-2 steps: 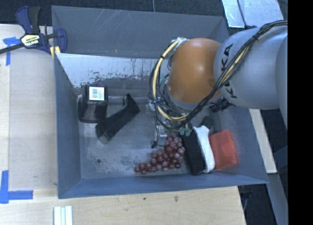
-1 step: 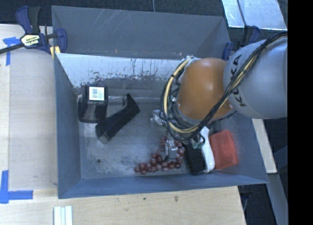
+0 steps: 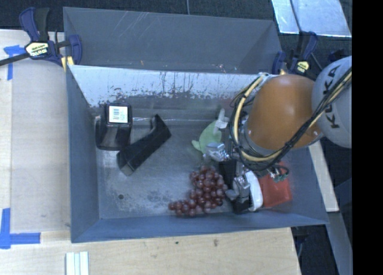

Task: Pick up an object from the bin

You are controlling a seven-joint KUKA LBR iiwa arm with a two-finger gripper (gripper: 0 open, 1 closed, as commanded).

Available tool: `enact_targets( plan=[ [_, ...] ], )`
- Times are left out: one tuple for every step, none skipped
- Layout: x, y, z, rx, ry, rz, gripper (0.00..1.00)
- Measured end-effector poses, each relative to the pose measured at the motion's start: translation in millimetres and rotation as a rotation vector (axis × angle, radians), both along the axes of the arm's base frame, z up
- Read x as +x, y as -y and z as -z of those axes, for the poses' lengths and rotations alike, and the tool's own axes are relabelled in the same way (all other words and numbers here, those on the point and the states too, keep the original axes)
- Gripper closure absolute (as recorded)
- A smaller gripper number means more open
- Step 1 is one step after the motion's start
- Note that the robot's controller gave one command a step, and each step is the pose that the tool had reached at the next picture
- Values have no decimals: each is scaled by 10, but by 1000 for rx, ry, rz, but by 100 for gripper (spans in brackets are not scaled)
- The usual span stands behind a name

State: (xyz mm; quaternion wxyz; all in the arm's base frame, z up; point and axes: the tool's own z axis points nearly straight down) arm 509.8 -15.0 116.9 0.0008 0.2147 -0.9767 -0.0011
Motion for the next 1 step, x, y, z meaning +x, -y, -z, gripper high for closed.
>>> enact_targets(
  plan=[
    [-180,-258,81,1,15,-12,0]
  ],
)
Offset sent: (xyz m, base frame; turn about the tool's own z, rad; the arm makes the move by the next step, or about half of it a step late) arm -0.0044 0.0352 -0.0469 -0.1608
